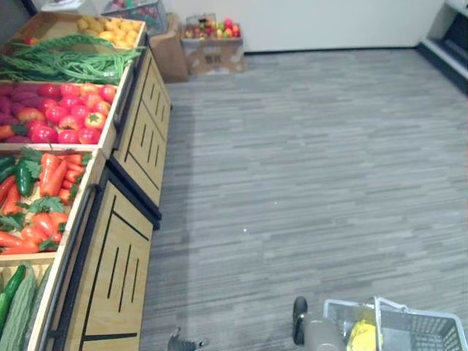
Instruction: Pick vegetable in the basket
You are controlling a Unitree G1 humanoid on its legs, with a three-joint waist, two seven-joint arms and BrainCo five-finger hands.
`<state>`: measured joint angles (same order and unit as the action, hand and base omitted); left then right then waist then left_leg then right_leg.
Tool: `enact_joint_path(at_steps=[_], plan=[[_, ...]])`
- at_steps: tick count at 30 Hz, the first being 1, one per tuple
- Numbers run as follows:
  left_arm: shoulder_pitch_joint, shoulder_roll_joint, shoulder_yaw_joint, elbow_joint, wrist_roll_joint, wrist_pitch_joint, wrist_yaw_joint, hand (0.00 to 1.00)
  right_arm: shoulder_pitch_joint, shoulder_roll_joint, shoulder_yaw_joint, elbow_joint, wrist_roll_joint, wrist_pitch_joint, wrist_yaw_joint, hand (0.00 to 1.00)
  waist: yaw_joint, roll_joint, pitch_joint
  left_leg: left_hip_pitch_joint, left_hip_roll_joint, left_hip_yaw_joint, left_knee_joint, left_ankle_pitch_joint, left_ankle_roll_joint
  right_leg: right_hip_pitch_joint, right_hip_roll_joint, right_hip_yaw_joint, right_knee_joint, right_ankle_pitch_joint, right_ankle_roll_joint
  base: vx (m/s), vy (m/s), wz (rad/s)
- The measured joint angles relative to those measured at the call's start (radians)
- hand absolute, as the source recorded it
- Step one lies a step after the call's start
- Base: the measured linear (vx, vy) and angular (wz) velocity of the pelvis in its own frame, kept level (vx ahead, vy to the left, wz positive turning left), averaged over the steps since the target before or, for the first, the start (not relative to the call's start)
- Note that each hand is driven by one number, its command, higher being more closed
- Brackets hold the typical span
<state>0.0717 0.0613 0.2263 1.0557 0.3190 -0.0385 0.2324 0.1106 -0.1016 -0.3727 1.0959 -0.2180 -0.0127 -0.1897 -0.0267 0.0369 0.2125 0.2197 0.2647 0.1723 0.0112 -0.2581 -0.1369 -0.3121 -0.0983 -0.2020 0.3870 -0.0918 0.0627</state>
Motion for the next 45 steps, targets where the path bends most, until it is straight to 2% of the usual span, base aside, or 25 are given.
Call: enact_joint_path(at_steps=[3, 5, 8, 10, 13, 15, 17, 18, 19, 20, 21, 23, 25, 27, 30, 32, 33, 34, 35, 36, 38, 39, 41, 43, 45], plan=[[-0.004, -0.004, 0.022, -0.001, -0.002, -0.003, -0.001, 0.00, 0.007, 0.000, -0.015, 0.016, 0.000, 0.000, 0.002, 1.00, -0.003, 0.006, -0.002, -0.047, 0.023, -0.092, 0.152, 0.094, -0.016, 0.046, 0.000, -0.045, 0.061, -0.091, -0.031, 0.40, -0.349, 0.32], [-0.003, -0.018, 0.065, -0.011, -0.029, -0.001, 0.001, 0.00, 0.039, 0.000, -0.015, 0.021, 0.002, 0.001, 0.000, 1.00, 0.000, 0.005, -0.006, -0.137, 0.030, -0.164, 0.368, 0.193, -0.069, 0.147, -0.009, -0.096, 0.028, -0.125, -0.052, 0.34, -0.259, 0.68], [0.011, -0.024, 0.089, -0.031, -0.042, 0.000, 0.002, 0.00, 0.038, -0.009, -0.015, 0.019, 0.002, -0.001, -0.001, 1.00, 0.005, -0.005, -0.002, -0.226, 0.034, -0.184, 0.563, 0.308, -0.113, 0.229, -0.010, -0.120, -0.033, -0.133, -0.063, 0.27, -0.165, 0.26], [0.013, -0.024, 0.094, -0.032, -0.042, 0.001, 0.003, 0.00, 0.030, -0.017, -0.020, 0.018, 0.002, -0.005, -0.001, 1.00, 0.007, -0.009, 0.001, -0.291, 0.027, -0.159, 0.716, 0.258, -0.131, 0.301, -0.011, -0.126, -0.087, -0.133, -0.064, 0.27, -0.119, 0.17], [0.012, -0.016, 0.096, -0.040, -0.042, -0.002, 0.003, 0.00, 0.017, -0.023, -0.061, 0.017, 0.003, -0.005, -0.004, 1.00, 0.026, -0.028, 0.003, -0.379, 0.007, -0.004, 0.754, 0.142, -0.087, 0.416, -0.028, -0.155, -0.173, -0.128, -0.055, 0.24, -0.025, 0.21], [0.012, -0.015, 0.096, -0.042, -0.042, -0.003, 0.004, 0.00, 0.007, -0.022, -0.091, 0.016, 0.003, -0.008, -0.009, 1.00, 0.032, -0.040, 0.001, -0.406, -0.014, 0.122, 0.605, 0.127, -0.047, 0.454, -0.051, -0.182, -0.225, -0.113, -0.030, 0.14, 0.069, 0.25], [0.012, -0.016, 0.096, -0.042, -0.042, -0.003, 0.013, 0.00, 0.001, -0.024, -0.099, 0.011, 0.003, -0.010, -0.015, 1.00, 0.032, -0.039, 0.000, -0.409, -0.063, 0.212, 0.365, 0.164, -0.004, 0.487, -0.065, -0.213, -0.275, -0.097, -0.002, 0.23, 0.175, 0.36], [0.014, -0.020, 0.097, -0.039, -0.042, -0.001, 0.024, 0.00, -0.001, -0.024, -0.101, 0.010, 0.003, -0.010, -0.020, 1.00, 0.033, -0.036, -0.002, -0.407, -0.104, 0.236, 0.166, 0.232, 0.014, 0.513, -0.066, -0.230, -0.315, -0.085, 0.022, 0.27, 0.236, 0.27], [0.016, -0.022, 0.099, -0.039, -0.042, -0.001, 0.026, 0.00, 0.000, -0.023, -0.101, 0.010, 0.002, -0.008, -0.020, 1.00, 0.037, -0.034, -0.002, -0.408, -0.114, 0.238, 0.108, 0.253, 0.023, 0.523, -0.063, -0.232, -0.323, -0.086, 0.032, 0.31, 0.285, 0.21], [0.022, -0.023, 0.110, -0.037, -0.042, 0.000, 0.026, 0.00, 0.000, -0.019, -0.101, 0.011, 0.001, -0.004, -0.021, 1.00, 0.051, -0.033, -0.003, -0.405, -0.119, 0.241, 0.061, 0.314, 0.069, 0.540, -0.062, -0.231, -0.326, -0.095, 0.058, 0.32, 0.287, 0.15], [0.023, -0.024, 0.128, -0.038, -0.042, 0.004, 0.026, 0.00, 0.001, -0.009, -0.097, 0.012, 0.001, 0.004, -0.021, 1.00, 0.061, -0.051, -0.009, -0.390, -0.143, 0.251, 0.063, 0.343, 0.128, 0.562, -0.079, -0.231, -0.336, -0.097, 0.059, 0.33, 0.273, 0.17], [0.031, -0.002, 0.133, -0.039, -0.041, 0.005, 0.026, 0.00, 0.000, 0.020, -0.082, 0.012, 0.001, 0.009, -0.019, 1.00, 0.061, -0.105, -0.020, -0.390, -0.195, 0.253, 0.067, 0.307, 0.154, 0.564, -0.121, -0.225, -0.333, -0.086, 0.061, 0.30, 0.203, 0.22], [0.034, 0.013, 0.134, -0.033, -0.041, 0.006, 0.025, 0.00, -0.002, 0.028, -0.069, 0.013, 0.000, 0.010, -0.019, 1.00, 0.069, -0.123, -0.028, -0.380, -0.228, 0.253, 0.080, 0.278, 0.172, 0.573, -0.153, -0.210, -0.321, -0.041, 0.083, 0.33, 0.221, 0.18], [0.043, 0.012, 0.133, -0.031, -0.041, 0.006, 0.025, 0.00, -0.001, 0.018, -0.052, 0.013, -0.001, 0.010, -0.019, 1.00, 0.075, -0.123, -0.036, -0.348, -0.255, 0.251, 0.083, 0.244, 0.189, 0.564, -0.187, -0.169, -0.245, -0.009, 0.100, 0.35, 0.247, 0.10], [0.061, 0.017, 0.106, -0.030, -0.039, 0.007, 0.020, 0.00, 0.005, -0.003, -0.051, 0.011, 0.000, -0.001, -0.019, 1.00, 0.070, -0.117, -0.064, -0.294, -0.287, 0.216, 0.076, 0.187, 0.200, 0.447, -0.253, -0.086, 0.087, 0.056, 0.098, 0.28, 0.205, 0.35], [0.072, 0.031, 0.061, -0.040, -0.040, 0.008, 0.018, 0.00, 0.012, 0.001, -0.047, 0.011, 0.001, -0.002, -0.019, 1.00, 0.059, -0.125, -0.068, -0.234, -0.320, 0.151, 0.077, 0.149, 0.216, 0.341, -0.288, -0.006, 0.381, 0.203, 0.056, 0.32, 0.137, 0.75], [0.073, 0.033, 0.052, -0.041, -0.040, 0.008, 0.017, 0.00, 0.015, 0.004, -0.047, 0.012, 0.001, -0.002, -0.018, 1.00, 0.056, -0.129, -0.068, -0.215, -0.326, 0.134, 0.076, 0.138, 0.220, 0.316, -0.288, 0.005, 0.456, 0.197, 0.044, 0.35, 0.078, 0.78], [0.076, 0.031, 0.051, -0.041, -0.041, 0.010, 0.016, 0.00, 0.023, 0.006, -0.039, 0.013, 0.001, -0.001, -0.013, 1.00, 0.056, -0.126, -0.066, -0.174, -0.330, 0.098, 0.075, 0.115, 0.231, 0.259, -0.269, 0.025, 0.596, 0.148, 0.012, 0.37, 0.058, 0.79], [0.080, 0.029, 0.046, -0.041, -0.041, 0.013, 0.016, 0.00, 0.030, 0.006, -0.026, 0.013, 0.001, -0.001, -0.009, 1.00, 0.054, -0.117, -0.064, -0.129, -0.329, 0.059, 0.065, 0.107, 0.239, 0.209, -0.235, 0.022, 0.678, 0.071, -0.002, 0.38, 0.048, 0.81], [0.081, 0.029, 0.044, -0.041, -0.042, 0.014, 0.016, 0.00, 0.032, 0.006, -0.018, 0.013, 0.001, -0.002, -0.008, 1.00, 0.053, -0.114, -0.063, -0.109, -0.329, 0.039, 0.057, 0.103, 0.239, 0.184, -0.220, 0.012, 0.697, 0.030, -0.007, 0.36, 0.009, 0.88], [0.080, 0.027, 0.039, -0.041, -0.042, 0.018, 0.016, 0.00, 0.046, 0.011, -0.015, 0.013, 0.003, -0.002, -0.001, 1.00, 0.038, -0.110, -0.060, -0.068, -0.323, -0.033, 0.060, 0.081, 0.241, 0.110, -0.191, -0.052, 0.621, -0.084, -0.004, 0.33, -0.074, 1.15], [0.078, 0.024, 0.045, -0.041, -0.043, 0.018, 0.016, 0.00, 0.047, 0.013, -0.018, 0.016, 0.003, -0.002, 0.001, 1.00, 0.031, -0.106, -0.059, -0.054, -0.317, -0.069, 0.063, 0.077, 0.235, 0.089, -0.180, -0.074, 0.532, -0.101, -0.006, 0.40, -0.185, 1.32], [0.073, 0.005, 0.064, -0.041, -0.043, 0.018, 0.016, 0.00, 0.048, 0.032, -0.062, 0.016, 0.009, -0.001, 0.001, 1.00, 0.029, -0.077, -0.054, -0.026, -0.278, -0.158, 0.070, 0.058, 0.206, 0.043, -0.119, -0.045, 0.243, -0.091, 0.007, 0.41, -0.231, 1.25], [0.066, -0.012, 0.087, -0.047, -0.043, 0.018, 0.015, 0.00, 0.050, 0.051, -0.090, 0.015, 0.026, -0.001, 0.002, 1.00, 0.029, -0.058, -0.049, -0.024, -0.239, -0.212, 0.078, 0.042, 0.179, 0.035, -0.070, 0.028, 0.047, -0.064, 0.031, 0.38, -0.286, 1.06], [0.055, -0.023, 0.138, -0.075, -0.043, 0.014, 0.011, 0.00, 0.051, 0.081, -0.118, 0.015, 0.042, 0.001, 0.002, 1.00, 0.037, -0.081, -0.040, -0.022, -0.211, -0.274, 0.106, -0.010, 0.127, 0.042, -0.066, 0.141, -0.178, 0.025, 0.052, 0.42, -0.401, 1.11]])
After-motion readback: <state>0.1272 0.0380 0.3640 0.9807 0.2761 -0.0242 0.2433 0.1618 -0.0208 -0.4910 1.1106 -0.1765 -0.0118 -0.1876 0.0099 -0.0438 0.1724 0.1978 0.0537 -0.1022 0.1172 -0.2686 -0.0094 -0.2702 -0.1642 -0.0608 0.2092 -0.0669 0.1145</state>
